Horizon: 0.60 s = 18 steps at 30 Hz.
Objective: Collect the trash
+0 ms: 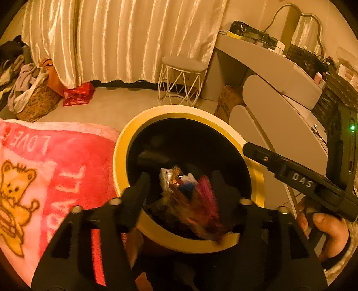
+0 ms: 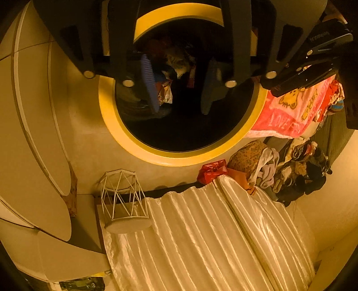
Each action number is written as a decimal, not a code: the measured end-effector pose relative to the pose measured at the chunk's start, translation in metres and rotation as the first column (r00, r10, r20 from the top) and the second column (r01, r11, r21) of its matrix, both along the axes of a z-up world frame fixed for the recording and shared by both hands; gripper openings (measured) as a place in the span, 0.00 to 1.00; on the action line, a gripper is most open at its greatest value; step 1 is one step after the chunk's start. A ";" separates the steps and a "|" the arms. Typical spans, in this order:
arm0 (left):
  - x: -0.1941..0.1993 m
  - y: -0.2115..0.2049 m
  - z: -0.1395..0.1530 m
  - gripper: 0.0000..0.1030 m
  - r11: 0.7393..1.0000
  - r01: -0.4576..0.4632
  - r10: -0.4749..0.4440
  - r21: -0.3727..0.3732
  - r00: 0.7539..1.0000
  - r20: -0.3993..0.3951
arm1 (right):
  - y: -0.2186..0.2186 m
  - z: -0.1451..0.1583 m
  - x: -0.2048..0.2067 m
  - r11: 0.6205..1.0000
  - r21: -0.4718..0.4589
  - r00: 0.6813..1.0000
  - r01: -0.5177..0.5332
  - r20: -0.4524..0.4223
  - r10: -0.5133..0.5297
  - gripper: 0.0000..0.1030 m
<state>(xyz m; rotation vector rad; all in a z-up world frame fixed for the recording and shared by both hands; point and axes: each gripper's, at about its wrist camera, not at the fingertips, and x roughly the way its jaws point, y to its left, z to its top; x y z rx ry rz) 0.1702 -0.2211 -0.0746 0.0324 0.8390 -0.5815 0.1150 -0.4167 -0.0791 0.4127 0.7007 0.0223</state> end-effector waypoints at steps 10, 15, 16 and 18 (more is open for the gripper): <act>-0.015 0.029 0.013 0.89 0.998 -0.061 0.062 -0.035 0.997 0.041 | 0.010 0.018 -0.022 0.999 -0.034 0.998 -0.008 0.056 0.010 0.74; -0.028 0.053 0.023 0.89 0.992 -0.116 0.120 -0.053 0.990 0.072 | 0.025 0.029 -0.037 0.997 -0.074 0.995 -0.023 0.095 0.030 0.80; -0.031 0.059 0.025 0.89 0.990 -0.129 0.134 -0.059 0.988 0.080 | 0.028 0.031 -0.040 0.996 -0.081 0.994 -0.026 0.104 0.035 0.82; -0.037 0.069 0.029 0.89 0.986 -0.153 0.159 -0.067 0.983 0.093 | 0.036 0.034 -0.046 0.994 -0.100 0.992 -0.032 0.122 0.044 0.85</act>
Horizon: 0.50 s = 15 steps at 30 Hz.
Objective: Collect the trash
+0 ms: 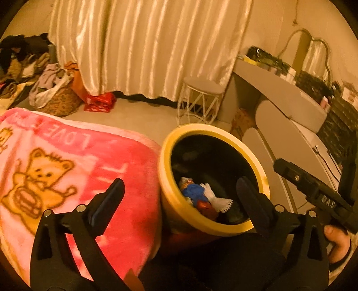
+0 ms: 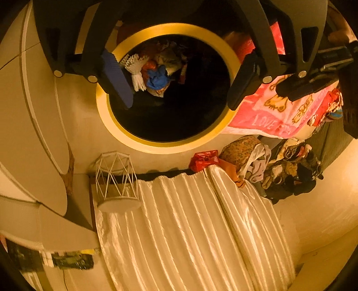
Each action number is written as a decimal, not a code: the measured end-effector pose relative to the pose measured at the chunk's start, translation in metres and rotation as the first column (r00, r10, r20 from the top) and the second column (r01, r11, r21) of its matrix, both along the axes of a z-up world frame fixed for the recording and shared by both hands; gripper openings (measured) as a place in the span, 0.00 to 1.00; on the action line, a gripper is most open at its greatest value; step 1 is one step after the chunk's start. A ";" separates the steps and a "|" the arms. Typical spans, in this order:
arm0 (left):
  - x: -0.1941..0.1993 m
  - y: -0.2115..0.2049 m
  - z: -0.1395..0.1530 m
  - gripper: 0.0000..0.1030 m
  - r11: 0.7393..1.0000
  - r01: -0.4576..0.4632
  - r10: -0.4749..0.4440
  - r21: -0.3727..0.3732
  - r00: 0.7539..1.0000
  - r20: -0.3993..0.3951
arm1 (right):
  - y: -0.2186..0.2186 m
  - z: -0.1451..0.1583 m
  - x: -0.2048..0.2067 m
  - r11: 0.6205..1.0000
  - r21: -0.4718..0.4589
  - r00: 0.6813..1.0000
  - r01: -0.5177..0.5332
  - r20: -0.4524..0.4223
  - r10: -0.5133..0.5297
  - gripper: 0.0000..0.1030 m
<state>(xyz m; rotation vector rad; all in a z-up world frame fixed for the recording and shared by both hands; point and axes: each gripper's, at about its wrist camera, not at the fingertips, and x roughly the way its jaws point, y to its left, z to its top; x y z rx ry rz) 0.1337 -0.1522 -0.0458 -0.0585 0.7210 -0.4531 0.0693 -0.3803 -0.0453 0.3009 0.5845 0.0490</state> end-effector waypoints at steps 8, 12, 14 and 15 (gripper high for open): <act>-0.039 0.057 0.014 0.89 0.990 -0.141 0.142 -0.013 0.982 0.125 | 0.043 0.011 -0.032 0.995 -0.097 0.993 -0.006 0.121 0.018 0.94; -0.063 0.082 0.019 0.89 0.977 -0.214 0.214 -0.017 0.959 0.184 | 0.068 0.011 -0.047 0.989 -0.150 0.985 -0.003 0.170 0.029 0.94; -0.076 0.095 0.020 0.89 0.968 -0.251 0.250 -0.021 0.946 0.208 | 0.080 0.011 -0.058 0.985 -0.170 0.977 0.002 0.210 0.035 0.94; -0.081 0.100 0.021 0.89 0.965 -0.262 0.261 -0.021 0.941 0.217 | 0.083 0.011 -0.063 0.984 -0.177 0.973 0.005 0.226 0.036 0.94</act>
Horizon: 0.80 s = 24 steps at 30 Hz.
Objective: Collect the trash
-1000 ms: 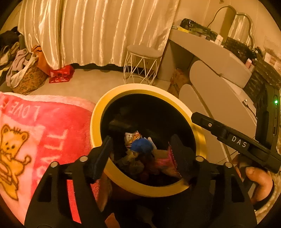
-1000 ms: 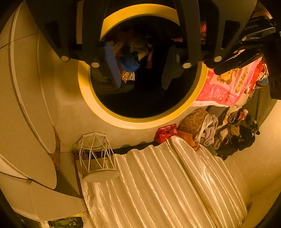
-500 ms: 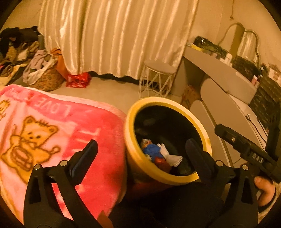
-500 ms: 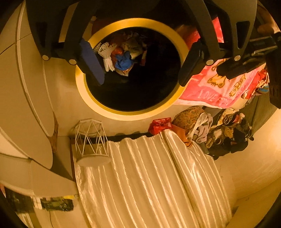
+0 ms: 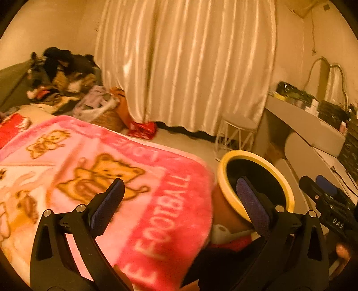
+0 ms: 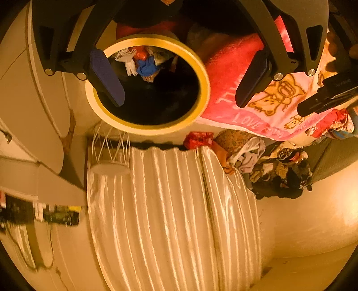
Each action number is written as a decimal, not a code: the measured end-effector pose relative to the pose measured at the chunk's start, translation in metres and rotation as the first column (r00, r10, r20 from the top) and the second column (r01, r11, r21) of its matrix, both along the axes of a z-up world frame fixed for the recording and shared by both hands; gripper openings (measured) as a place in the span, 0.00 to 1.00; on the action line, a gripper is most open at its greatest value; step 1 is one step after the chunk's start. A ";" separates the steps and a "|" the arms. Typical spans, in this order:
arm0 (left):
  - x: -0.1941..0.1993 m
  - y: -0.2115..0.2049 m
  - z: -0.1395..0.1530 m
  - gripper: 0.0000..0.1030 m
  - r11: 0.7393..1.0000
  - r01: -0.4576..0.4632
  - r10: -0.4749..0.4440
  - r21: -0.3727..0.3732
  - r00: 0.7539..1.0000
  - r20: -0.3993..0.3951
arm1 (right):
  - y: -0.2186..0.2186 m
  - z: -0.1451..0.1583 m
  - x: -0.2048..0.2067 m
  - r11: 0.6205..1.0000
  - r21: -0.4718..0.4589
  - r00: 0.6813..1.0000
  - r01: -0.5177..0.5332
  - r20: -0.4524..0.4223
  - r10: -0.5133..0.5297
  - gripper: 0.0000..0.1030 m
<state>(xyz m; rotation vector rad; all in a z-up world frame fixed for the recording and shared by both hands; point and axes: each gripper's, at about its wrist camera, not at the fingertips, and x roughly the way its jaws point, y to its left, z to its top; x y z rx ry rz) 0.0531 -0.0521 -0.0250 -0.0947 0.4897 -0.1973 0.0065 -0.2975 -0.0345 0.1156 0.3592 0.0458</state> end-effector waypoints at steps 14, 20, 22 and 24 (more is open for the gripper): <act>-0.041 0.028 -0.006 0.89 0.995 -0.100 0.100 -0.004 0.994 0.049 | 0.031 -0.007 -0.035 0.994 -0.091 0.990 0.062 0.132 -0.050 0.94; -0.045 0.027 -0.007 0.89 0.996 -0.088 0.088 -0.003 0.995 0.057 | 0.033 -0.008 -0.038 0.994 -0.090 0.990 0.068 0.131 -0.056 0.94; -0.046 0.028 -0.007 0.89 0.996 -0.089 0.089 -0.004 0.994 0.058 | 0.033 -0.008 -0.038 0.994 -0.091 0.990 0.066 0.134 -0.053 0.94; -0.045 0.027 -0.007 0.89 0.996 -0.090 0.090 -0.002 0.994 0.055 | 0.034 -0.008 -0.039 0.993 -0.094 0.989 0.065 0.136 -0.052 0.94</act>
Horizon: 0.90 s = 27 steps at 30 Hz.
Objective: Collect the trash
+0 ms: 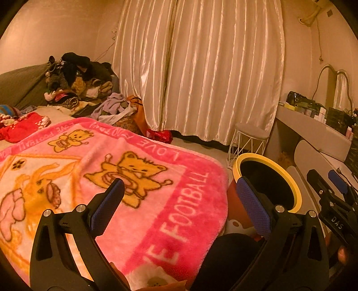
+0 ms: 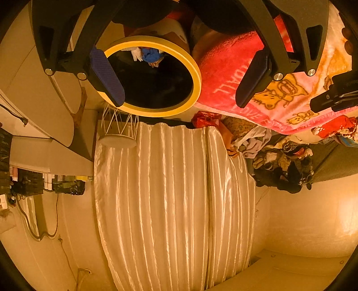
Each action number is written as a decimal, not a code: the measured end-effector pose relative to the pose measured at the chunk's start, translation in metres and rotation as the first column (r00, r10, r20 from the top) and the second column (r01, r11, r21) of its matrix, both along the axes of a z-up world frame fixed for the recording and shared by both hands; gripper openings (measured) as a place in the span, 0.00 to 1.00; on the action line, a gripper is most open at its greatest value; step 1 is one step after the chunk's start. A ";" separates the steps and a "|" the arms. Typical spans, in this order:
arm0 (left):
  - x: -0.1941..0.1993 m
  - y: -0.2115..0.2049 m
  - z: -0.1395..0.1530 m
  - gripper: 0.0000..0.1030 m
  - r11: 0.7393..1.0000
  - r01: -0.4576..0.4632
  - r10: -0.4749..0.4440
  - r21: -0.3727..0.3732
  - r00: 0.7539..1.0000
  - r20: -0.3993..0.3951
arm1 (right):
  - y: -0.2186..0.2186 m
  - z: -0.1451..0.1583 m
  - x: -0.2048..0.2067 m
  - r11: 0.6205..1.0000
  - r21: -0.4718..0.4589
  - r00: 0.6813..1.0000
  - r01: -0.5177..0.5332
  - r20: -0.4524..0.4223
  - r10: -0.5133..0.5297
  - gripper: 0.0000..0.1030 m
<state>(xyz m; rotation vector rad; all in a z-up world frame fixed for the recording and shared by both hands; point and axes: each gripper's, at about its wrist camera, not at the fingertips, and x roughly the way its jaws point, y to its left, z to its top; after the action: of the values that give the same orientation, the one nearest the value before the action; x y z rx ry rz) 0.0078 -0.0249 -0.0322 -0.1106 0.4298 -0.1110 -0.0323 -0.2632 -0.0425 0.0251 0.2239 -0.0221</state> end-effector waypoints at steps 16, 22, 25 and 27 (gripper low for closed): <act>-0.001 0.000 0.000 0.89 1.000 0.004 -0.004 0.001 1.000 0.001 | 0.000 0.001 0.000 1.000 0.002 1.000 0.002 0.001 -0.002 0.94; -0.001 -0.001 0.000 0.89 1.000 0.003 -0.003 0.001 1.000 0.002 | -0.001 0.000 0.000 1.000 0.003 1.000 0.001 0.002 -0.001 0.94; -0.002 -0.001 0.000 0.89 1.000 0.003 -0.003 0.001 1.000 0.002 | -0.001 0.001 0.000 1.000 0.003 1.000 0.001 0.003 -0.001 0.94; -0.002 -0.001 0.000 0.89 1.000 0.004 -0.004 0.001 1.000 0.002 | -0.002 0.000 0.000 1.000 0.003 1.000 0.001 0.003 -0.001 0.94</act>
<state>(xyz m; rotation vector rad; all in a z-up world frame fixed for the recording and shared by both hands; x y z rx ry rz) 0.0063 -0.0259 -0.0319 -0.1083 0.4278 -0.1146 -0.0325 -0.2651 -0.0425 0.0285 0.2210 -0.0229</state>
